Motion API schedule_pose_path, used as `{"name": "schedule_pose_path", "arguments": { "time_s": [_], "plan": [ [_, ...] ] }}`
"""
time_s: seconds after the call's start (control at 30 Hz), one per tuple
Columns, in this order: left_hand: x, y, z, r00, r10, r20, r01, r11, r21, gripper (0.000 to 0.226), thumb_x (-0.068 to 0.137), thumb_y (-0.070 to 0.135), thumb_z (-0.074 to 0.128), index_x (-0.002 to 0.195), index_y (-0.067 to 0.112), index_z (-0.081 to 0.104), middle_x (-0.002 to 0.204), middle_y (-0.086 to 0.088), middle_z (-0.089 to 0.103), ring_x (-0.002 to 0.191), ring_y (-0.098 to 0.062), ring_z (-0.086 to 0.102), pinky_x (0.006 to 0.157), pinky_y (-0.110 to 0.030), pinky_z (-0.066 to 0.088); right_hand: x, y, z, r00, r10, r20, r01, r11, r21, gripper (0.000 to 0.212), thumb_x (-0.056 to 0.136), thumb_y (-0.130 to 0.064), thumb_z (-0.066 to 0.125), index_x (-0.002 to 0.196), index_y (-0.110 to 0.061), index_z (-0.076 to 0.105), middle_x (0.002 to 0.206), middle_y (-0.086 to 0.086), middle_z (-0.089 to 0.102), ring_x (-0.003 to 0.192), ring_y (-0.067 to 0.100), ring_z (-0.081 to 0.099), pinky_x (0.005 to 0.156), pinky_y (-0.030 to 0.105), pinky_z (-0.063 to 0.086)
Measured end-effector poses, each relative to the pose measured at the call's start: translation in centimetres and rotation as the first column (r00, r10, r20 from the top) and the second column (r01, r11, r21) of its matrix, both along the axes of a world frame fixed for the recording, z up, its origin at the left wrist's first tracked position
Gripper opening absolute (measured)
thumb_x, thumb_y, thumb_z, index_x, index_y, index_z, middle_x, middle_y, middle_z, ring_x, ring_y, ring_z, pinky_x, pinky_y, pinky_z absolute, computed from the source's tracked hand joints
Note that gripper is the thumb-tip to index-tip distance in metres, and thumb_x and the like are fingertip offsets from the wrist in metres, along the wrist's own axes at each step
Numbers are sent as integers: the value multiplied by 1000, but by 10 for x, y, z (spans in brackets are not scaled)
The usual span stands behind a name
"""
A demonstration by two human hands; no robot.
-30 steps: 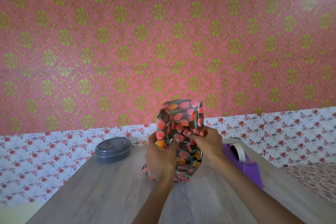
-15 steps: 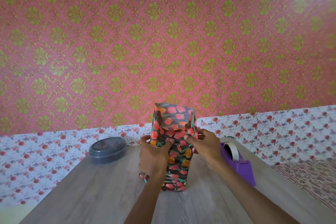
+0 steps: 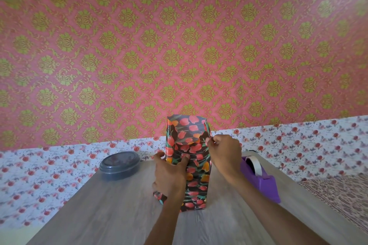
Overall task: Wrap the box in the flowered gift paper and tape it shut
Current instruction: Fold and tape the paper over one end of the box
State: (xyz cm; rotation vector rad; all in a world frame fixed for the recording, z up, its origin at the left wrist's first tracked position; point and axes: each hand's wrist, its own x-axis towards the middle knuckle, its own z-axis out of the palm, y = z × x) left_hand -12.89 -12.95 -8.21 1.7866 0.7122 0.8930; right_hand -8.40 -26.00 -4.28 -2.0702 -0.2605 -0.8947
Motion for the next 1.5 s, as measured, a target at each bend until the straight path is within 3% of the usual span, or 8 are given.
{"name": "schedule_pose_path", "arguments": {
  "time_s": [0.23, 0.4, 0.53, 0.7, 1.03, 1.13, 1.27, 1.5],
  "plan": [
    [1, 2, -5, 1000, -7, 24, 7, 1000, 7, 81, 63, 68, 75, 121, 24, 41, 117, -2, 67, 107, -31, 63, 99, -58, 39, -3, 1, 17, 998, -45, 35, 46, 997, -56, 39, 92, -31, 62, 59, -10, 59, 48, 3, 57, 46, 24, 55, 52, 30, 46],
    [0, 1, -6, 1000, 13, 11, -13, 1000, -4, 83, 63, 67, 77, 124, 23, 40, 119, -5, 67, 109, -32, 63, 100, -59, 39, -13, 3, -2, 995, 52, -85, -58, 996, -64, 32, 82, -46, 70, 68, -21, 57, 55, -9, 58, 51, 9, 55, 46, 24, 30],
    [-2, -1, -5, 1000, 24, 9, -24, 1000, 1, 88, 64, 67, 77, 128, 21, 39, 122, -6, 66, 111, -32, 62, 100, -60, 41, -14, 7, -22, 985, 5, -172, -23, 994, -105, 30, 83, -41, 73, 68, -19, 58, 56, -10, 56, 51, 8, 53, 43, 21, 26],
    [-7, -2, -9, 999, 29, 44, -30, 999, 13, 88, 62, 70, 76, 127, 22, 40, 119, -4, 67, 109, -31, 63, 98, -58, 44, -11, 11, -13, 989, 1, -146, 0, 1000, 6, 42, 89, -27, 69, 51, -21, 51, 44, -9, 48, 40, 6, 47, 40, 20, 25],
    [-17, -10, -5, 996, -9, 83, 11, 1000, -24, 59, 65, 61, 79, 101, 32, 42, 94, 8, 62, 95, -24, 65, 89, -42, 48, -4, 12, -16, 974, 55, -220, -49, 998, 34, 13, 84, -27, 73, 75, -19, 66, 62, -8, 64, 57, 10, 61, 52, 24, 43],
    [-19, -3, -1, 991, -47, 123, 54, 997, -59, 58, 67, 65, 74, 108, 29, 54, 98, 7, 64, 91, -18, 63, 81, -36, 49, -2, 9, -16, 971, 44, -236, -34, 998, 47, 11, 84, -28, 73, 80, -20, 68, 66, -8, 66, 60, 9, 61, 52, 24, 42],
    [-14, 16, 10, 989, -99, 111, 95, 994, 45, 40, 76, 39, 77, 106, 23, 56, 102, 1, 69, 77, -14, 57, 69, -28, 42, -3, 8, -16, 973, 47, -227, -36, 998, 50, 11, 82, -31, 75, 83, -22, 69, 67, -8, 67, 58, 7, 58, 49, 21, 38],
    [-18, 21, 9, 994, -51, 101, 36, 989, 146, 49, 73, 40, 79, 111, 23, 54, 101, 2, 70, 85, -20, 64, 72, -33, 50, -6, 17, -25, 982, -7, -191, 30, 993, 115, 17, 82, -29, 76, 76, -18, 66, 63, -7, 65, 54, 8, 59, 48, 22, 44]
  ]
}}
